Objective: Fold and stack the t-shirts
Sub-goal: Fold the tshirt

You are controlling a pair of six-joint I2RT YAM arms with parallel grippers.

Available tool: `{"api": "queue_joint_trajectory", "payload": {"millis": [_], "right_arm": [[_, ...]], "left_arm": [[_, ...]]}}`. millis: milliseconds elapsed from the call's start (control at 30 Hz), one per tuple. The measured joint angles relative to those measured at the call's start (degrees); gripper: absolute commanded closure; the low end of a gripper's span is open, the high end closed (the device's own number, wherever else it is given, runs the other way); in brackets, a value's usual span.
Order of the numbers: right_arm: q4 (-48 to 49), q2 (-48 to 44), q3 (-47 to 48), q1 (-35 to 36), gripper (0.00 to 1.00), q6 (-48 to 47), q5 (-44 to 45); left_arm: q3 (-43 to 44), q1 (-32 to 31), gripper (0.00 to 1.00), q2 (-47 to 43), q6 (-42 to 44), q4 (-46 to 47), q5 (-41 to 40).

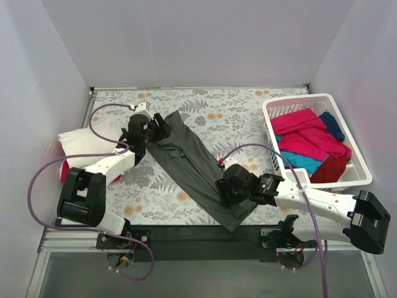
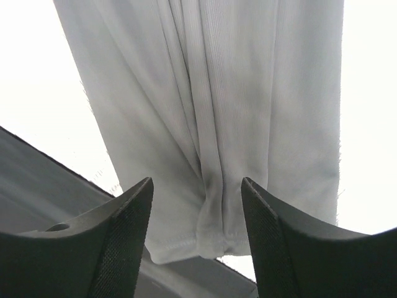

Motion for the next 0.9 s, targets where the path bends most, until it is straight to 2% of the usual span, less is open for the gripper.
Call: {"api": "queue_joint_trajectory", "payload": {"millis": [100,267,567,900], "right_arm": [[0.0,0.0,2.2,0.0,0.44,-1.1,2.2],[0.0,0.8,2.7,0.0,0.44,-2.4,5.9],[0.5,4.2,0.2,-1.1,0.44,-3.1,8.6],[2.5,4.2,-5.0,-1.3,0.45,-0.6,6.5]], "left_arm": [[0.2,0.0,0.48,-3.5,-0.3,-1.3,-1.0],[-0.9,0.8,0.48,-2.7,-2.0,-3.9,-2.3],[-2.4,2.5,0.48,8.5,-3.8,-5.1,0.1],[8.2,2.5,0.48,18.4,-3.5,-3.4,2.1]]}}
